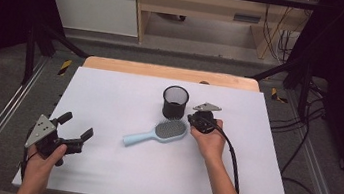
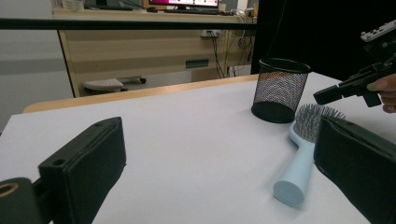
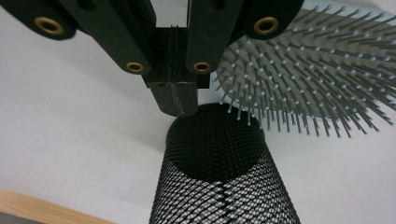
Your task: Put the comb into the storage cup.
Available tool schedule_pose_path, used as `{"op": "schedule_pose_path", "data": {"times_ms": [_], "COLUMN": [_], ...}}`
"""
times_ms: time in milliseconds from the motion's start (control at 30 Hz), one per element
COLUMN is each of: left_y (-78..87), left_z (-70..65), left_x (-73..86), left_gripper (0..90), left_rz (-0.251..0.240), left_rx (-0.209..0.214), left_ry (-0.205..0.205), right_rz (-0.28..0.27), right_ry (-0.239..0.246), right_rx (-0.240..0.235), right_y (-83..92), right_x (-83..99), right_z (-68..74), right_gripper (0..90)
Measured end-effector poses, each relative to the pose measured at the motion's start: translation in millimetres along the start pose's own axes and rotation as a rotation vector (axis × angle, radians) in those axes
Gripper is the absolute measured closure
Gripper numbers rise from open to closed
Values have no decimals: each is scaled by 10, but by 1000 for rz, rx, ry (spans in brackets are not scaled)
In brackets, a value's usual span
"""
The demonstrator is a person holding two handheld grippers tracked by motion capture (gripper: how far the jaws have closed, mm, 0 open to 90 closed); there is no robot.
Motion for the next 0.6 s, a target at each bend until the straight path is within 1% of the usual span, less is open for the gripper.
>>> {"op": "schedule_pose_path", "data": {"times_ms": [100, 200, 333, 367, 433, 467, 600], "left_y": [-3, -6, -10, -12, -18, -19, -25], "left_z": [-1, -1, -12, -16, -27, -30, -47], "left_x": [12, 22, 32, 33, 37, 41, 48], "left_gripper": [25, 25, 26, 26, 25, 25, 26], "left_rz": [6, 11, 19, 20, 22, 26, 30], "left_rx": [-1, -1, 7, 9, 13, 15, 21], "left_ry": [4, 6, 5, 4, 5, 2, 1], "right_rz": [11, 20, 11, 9, 6, 6, -2], "right_ry": [1, -12, -12, -25, -26, -26, -30], "right_rx": [-3, -16, -22, -27, -37, -37, -70], "right_y": [-51, -88, -112, -110, -108, -108, -120], "right_x": [41, 78, 85, 88, 92, 92, 89], "right_z": [24, 74, 119, 147, 189, 189, 321], "right_gripper": [900, 900, 900, 900, 900, 900, 900]}}
Point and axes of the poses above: each handheld gripper's, and its own axes: y roughly backward along the jaws, x roughly out of its underside, z roughly to its left, the point moved 8 cm from there along -y, roughly forward along the jaws, and after that the axes turned 14 degrees about -z, right-handed, at the moved point
